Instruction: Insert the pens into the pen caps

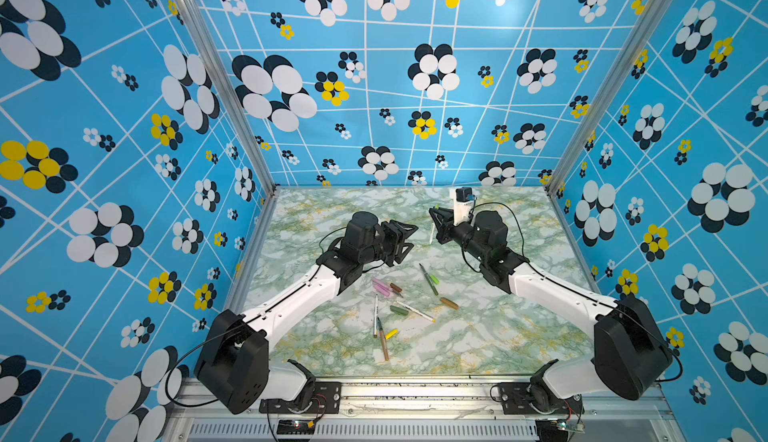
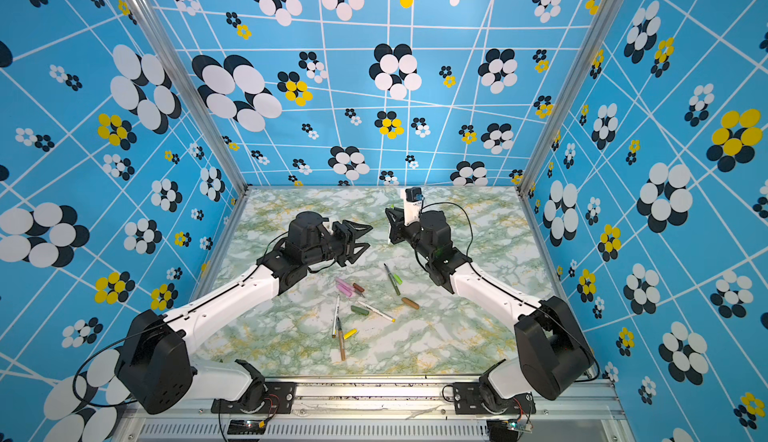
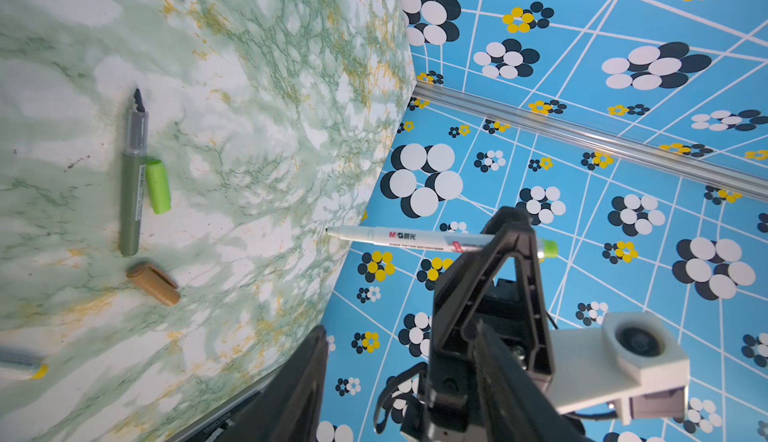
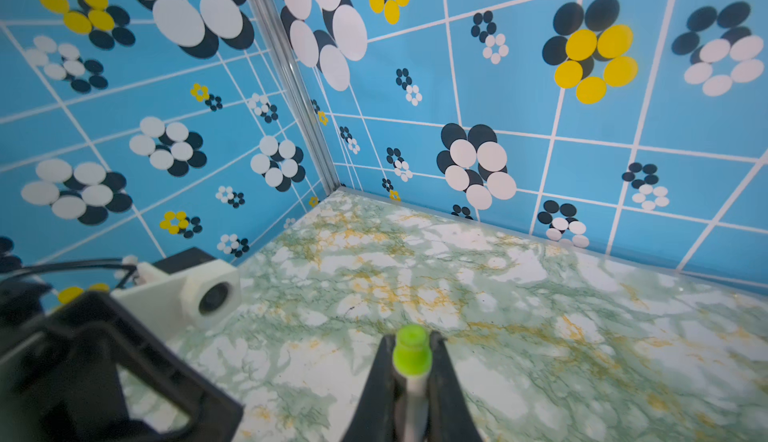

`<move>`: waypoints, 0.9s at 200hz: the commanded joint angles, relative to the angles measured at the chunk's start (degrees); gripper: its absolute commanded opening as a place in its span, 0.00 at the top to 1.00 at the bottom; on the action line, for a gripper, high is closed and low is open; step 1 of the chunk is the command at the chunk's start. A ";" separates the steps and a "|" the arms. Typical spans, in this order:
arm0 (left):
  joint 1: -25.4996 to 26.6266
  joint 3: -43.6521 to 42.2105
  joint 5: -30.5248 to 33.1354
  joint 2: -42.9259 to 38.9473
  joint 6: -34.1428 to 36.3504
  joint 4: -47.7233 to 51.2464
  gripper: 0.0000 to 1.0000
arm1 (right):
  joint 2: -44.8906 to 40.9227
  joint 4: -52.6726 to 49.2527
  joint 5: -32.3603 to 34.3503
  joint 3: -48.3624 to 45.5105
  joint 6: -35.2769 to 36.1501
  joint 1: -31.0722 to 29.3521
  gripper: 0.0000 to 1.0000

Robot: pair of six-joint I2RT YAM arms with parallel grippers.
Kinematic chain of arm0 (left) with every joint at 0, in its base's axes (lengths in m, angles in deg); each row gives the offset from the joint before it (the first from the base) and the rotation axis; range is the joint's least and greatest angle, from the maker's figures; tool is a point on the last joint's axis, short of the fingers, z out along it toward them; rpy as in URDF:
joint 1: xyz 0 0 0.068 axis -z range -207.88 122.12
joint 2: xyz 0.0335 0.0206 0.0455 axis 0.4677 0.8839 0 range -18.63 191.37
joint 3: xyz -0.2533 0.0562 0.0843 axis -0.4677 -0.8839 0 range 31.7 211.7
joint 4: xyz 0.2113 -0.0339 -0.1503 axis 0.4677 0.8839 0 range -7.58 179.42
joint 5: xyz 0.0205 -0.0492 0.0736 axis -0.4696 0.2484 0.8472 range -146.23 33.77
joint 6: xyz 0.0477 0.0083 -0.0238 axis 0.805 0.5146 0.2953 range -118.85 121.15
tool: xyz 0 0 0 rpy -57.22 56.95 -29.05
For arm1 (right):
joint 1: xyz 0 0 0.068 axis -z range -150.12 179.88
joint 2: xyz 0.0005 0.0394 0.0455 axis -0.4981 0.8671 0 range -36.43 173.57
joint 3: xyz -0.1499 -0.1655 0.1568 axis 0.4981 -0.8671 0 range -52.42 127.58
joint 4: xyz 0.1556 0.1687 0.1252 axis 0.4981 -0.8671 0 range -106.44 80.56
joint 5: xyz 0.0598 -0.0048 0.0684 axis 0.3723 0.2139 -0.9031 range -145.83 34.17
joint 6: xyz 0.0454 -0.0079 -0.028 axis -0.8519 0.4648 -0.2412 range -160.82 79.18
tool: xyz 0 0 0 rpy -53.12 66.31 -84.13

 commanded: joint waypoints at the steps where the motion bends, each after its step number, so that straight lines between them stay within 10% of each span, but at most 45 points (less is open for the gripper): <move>1: -0.81 -0.20 -2.87 -0.13 -3.28 -2.40 0.41 | -2.63 8.83 -4.99 -2.68 20.04 -1.32 1.00; 89: -8.23 -2.43 -15.48 -0.49 0.49 -0.55 0.42 | -4.89 -1.20 0.55 -4.40 67.98 -9.24 1.00; 125: -16.01 1.54 -23.57 -0.44 18.38 13.24 0.44 | -5.82 -16.64 1.81 -2.95 87.83 -11.48 1.00; 180: -19.97 6.75 -36.44 7.95 33.85 18.39 0.50 | -5.29 -25.95 4.75 -1.43 99.23 -20.92 1.00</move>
